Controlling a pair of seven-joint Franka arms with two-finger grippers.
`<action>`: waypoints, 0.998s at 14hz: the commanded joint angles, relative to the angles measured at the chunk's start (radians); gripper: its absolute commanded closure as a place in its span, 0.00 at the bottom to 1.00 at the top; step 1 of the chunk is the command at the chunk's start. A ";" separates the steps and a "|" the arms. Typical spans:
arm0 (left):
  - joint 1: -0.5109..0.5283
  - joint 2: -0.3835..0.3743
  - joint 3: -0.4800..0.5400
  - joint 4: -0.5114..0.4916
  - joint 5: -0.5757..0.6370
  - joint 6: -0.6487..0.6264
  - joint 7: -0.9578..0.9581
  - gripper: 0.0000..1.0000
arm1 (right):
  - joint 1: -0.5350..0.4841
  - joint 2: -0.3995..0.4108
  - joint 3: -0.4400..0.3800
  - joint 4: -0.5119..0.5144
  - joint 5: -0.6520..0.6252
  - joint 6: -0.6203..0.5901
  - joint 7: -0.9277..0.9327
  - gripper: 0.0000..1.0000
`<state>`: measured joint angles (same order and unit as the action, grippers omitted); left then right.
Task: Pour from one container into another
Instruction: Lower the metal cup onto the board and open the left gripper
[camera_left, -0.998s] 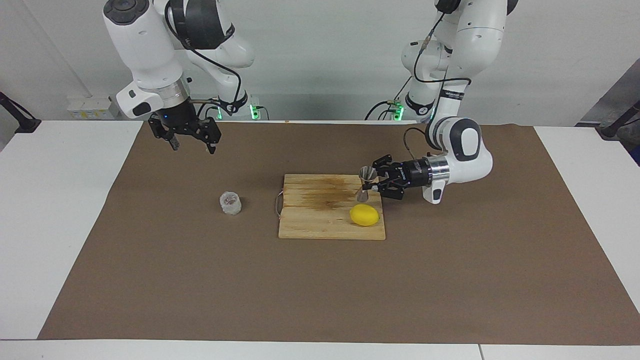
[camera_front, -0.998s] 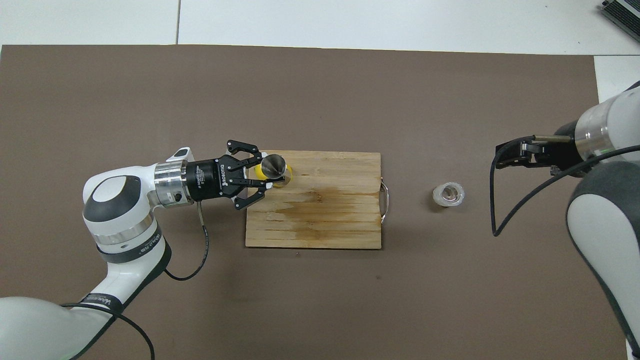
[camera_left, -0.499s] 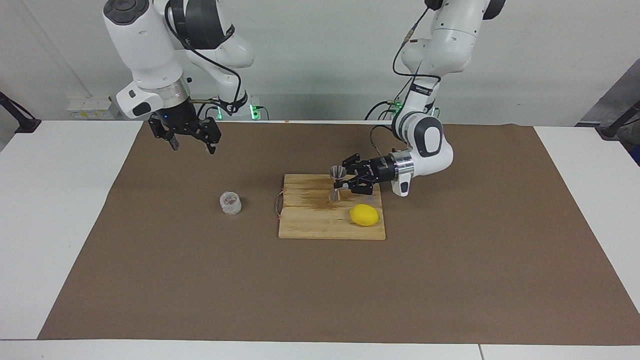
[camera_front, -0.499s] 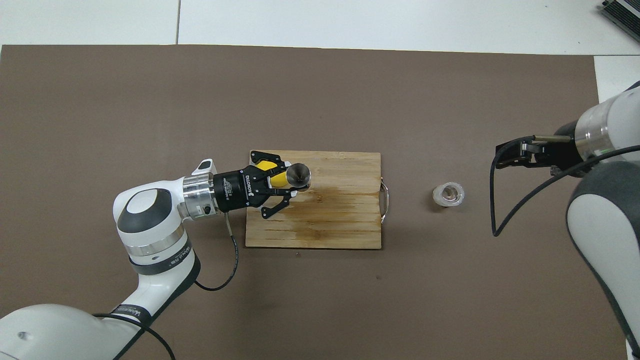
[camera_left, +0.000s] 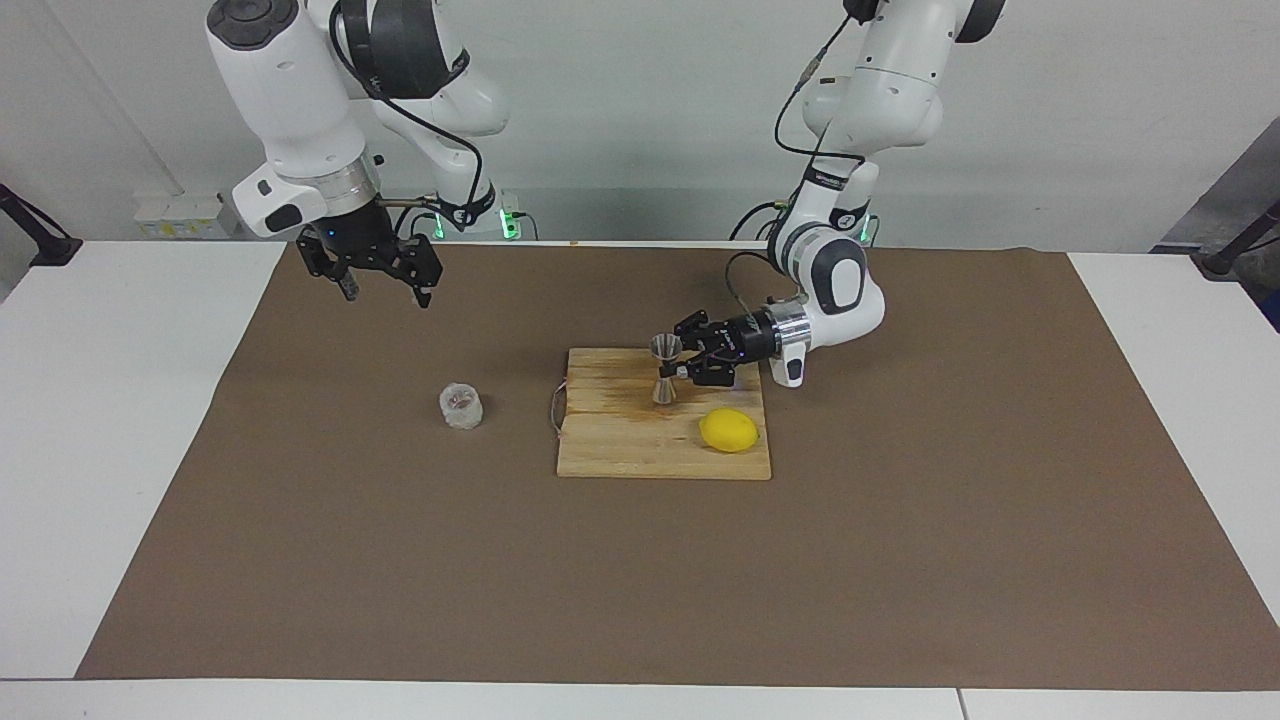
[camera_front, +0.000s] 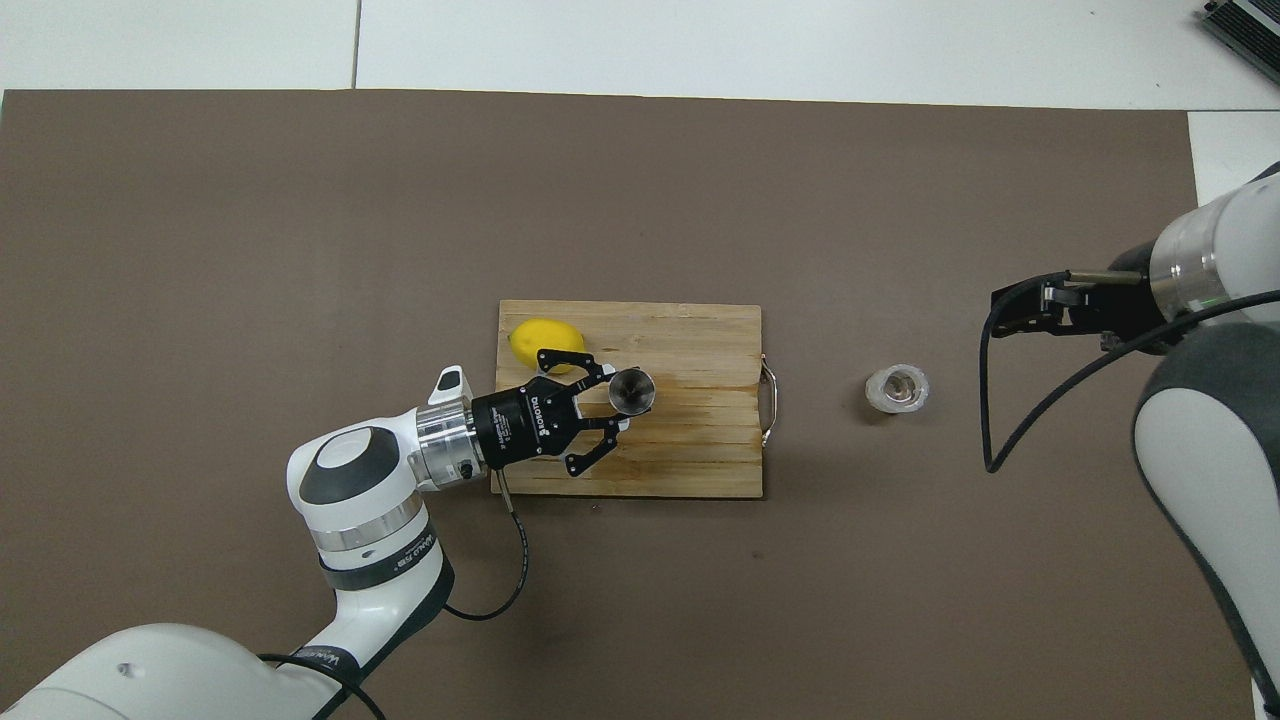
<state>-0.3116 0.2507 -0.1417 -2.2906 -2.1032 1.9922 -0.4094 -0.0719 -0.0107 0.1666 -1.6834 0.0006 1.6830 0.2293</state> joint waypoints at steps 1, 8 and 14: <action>-0.029 0.012 0.014 -0.013 -0.055 0.016 0.049 1.00 | -0.011 -0.015 0.008 -0.016 0.002 0.004 0.013 0.00; -0.031 0.042 0.013 -0.017 -0.078 0.011 0.093 1.00 | -0.011 -0.015 0.008 -0.016 0.002 0.004 0.013 0.00; -0.031 0.051 0.014 -0.017 -0.078 0.008 0.101 0.97 | -0.011 -0.017 0.008 -0.016 0.002 0.004 0.013 0.00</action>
<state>-0.3218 0.3047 -0.1416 -2.2978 -2.1525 1.9943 -0.3286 -0.0719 -0.0107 0.1666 -1.6834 0.0006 1.6830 0.2293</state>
